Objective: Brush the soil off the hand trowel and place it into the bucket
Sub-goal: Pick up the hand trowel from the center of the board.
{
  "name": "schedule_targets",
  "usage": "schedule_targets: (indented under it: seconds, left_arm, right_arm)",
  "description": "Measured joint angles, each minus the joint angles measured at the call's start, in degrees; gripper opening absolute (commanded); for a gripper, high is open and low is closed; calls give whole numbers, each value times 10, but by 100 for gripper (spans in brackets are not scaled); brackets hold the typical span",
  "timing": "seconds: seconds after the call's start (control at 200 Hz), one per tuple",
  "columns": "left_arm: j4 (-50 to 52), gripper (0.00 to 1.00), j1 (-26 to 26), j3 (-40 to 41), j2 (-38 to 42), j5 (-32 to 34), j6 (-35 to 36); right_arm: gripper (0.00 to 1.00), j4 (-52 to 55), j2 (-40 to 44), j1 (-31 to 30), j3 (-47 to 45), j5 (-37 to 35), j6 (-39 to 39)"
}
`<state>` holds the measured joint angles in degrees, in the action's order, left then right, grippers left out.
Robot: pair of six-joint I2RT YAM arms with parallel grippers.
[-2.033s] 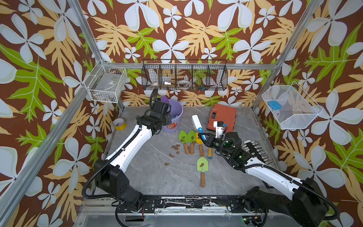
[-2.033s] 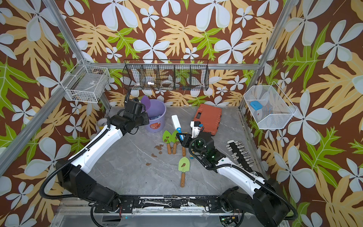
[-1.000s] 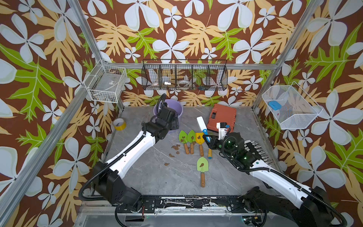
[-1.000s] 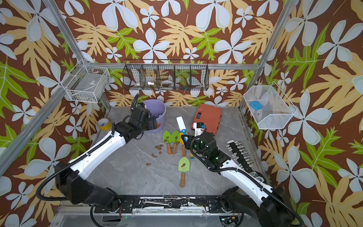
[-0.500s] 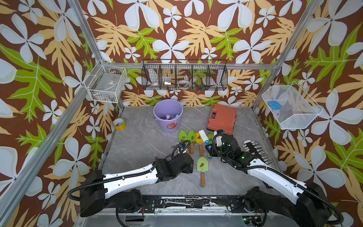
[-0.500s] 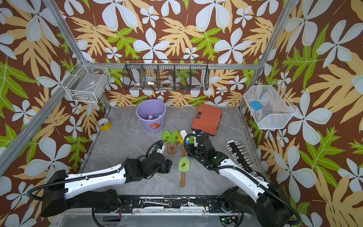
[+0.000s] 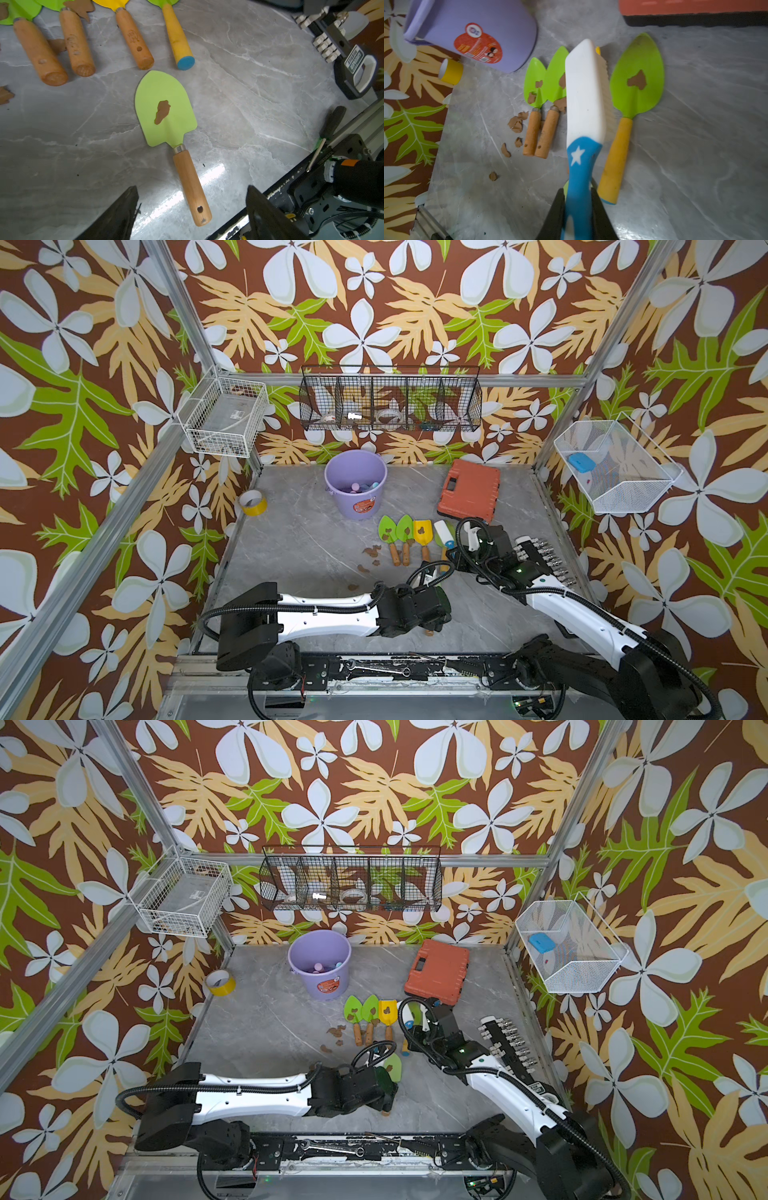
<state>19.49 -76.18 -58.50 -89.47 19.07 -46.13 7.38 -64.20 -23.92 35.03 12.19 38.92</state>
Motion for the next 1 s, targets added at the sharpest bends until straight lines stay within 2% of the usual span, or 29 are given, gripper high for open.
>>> schedule_targets:
  seconds: [0.27, 0.576, 0.886, 1.001]
  left_arm:
    - [10, 79, -1, -40, -76, -46, 14]
    - [26, 61, -3, -25, -109, -80, -4]
    - [45, 55, -5, -64, -168, -70, -2]
    - [54, 48, -5, -78, -180, -57, 0]
  right_arm:
    - [0, 3, 39, 14, -17, 26, 0]
    - [0, -5, 47, 14, -31, 31, 0]
    - [0, -19, 57, 14, -41, 39, 2]
    - [0, -27, 62, 14, -47, 41, 10]
